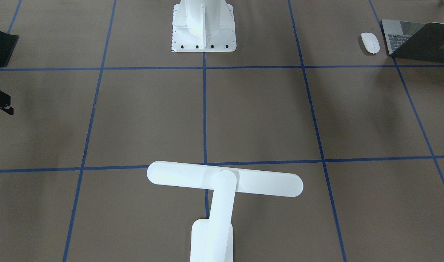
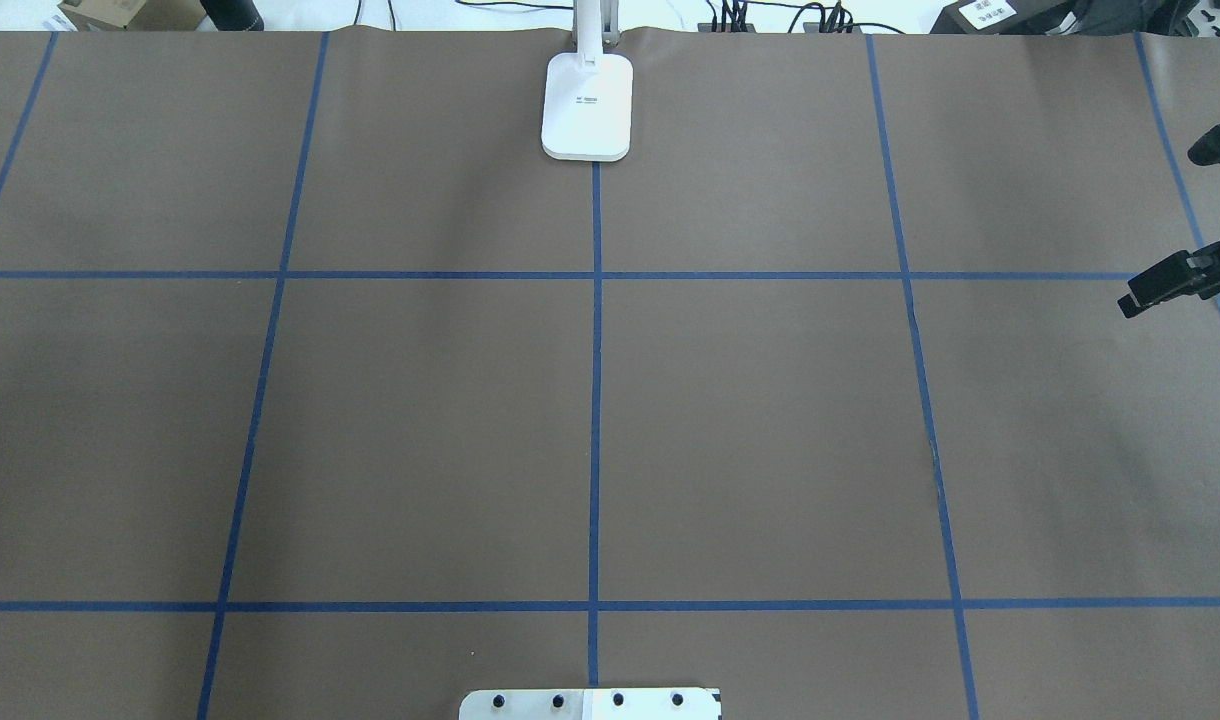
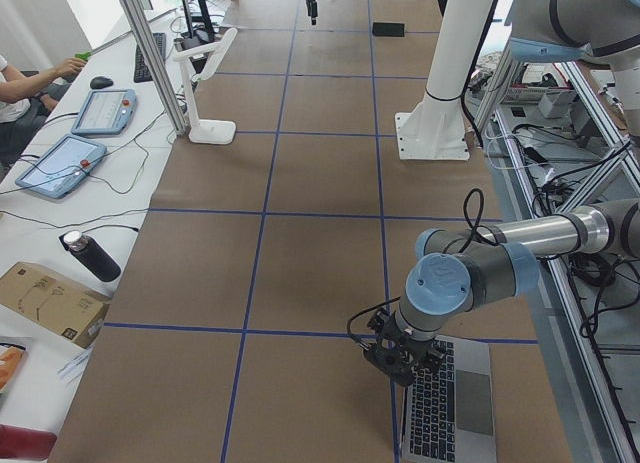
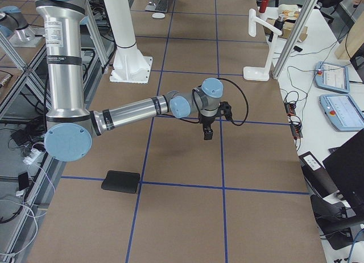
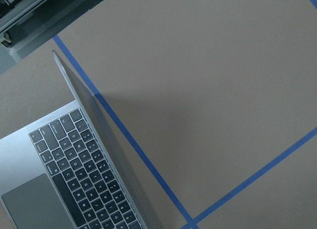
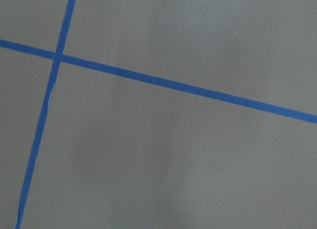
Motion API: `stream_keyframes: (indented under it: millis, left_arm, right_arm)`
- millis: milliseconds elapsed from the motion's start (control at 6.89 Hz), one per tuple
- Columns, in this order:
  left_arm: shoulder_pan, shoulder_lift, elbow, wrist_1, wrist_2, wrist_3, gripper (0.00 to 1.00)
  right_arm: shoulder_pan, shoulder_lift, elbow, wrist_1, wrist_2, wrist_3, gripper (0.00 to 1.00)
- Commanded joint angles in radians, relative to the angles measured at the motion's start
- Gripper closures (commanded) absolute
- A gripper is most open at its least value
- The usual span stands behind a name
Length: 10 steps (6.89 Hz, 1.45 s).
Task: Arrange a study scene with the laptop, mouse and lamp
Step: 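Carry the open silver laptop with the left gripper into the workspace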
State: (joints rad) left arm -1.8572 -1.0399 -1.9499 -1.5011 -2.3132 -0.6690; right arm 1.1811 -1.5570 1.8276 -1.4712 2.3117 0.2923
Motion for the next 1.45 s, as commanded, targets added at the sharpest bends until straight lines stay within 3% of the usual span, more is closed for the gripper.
stream_keyframes:
  millis: [0,435,1016,1306]
  left_arm:
    - [0.003,0.003,0.096,-0.147,0.0,-0.099,0.01]
    - [0.009,0.003,0.108,-0.166,-0.003,-0.202,0.03]
    - [0.01,0.015,0.108,-0.162,-0.106,-0.258,0.1]
    - [0.01,0.04,0.109,-0.163,-0.106,-0.256,0.18]
  right_arm:
    - [-0.009,0.0,-0.001,0.0,0.0,0.001,0.01]
    - [-0.018,0.0,0.001,0.002,0.0,0.004,0.01]
    - [-0.04,0.0,-0.001,0.028,-0.001,0.044,0.01]
    - [-0.043,0.002,-0.014,0.028,-0.002,0.044,0.01]
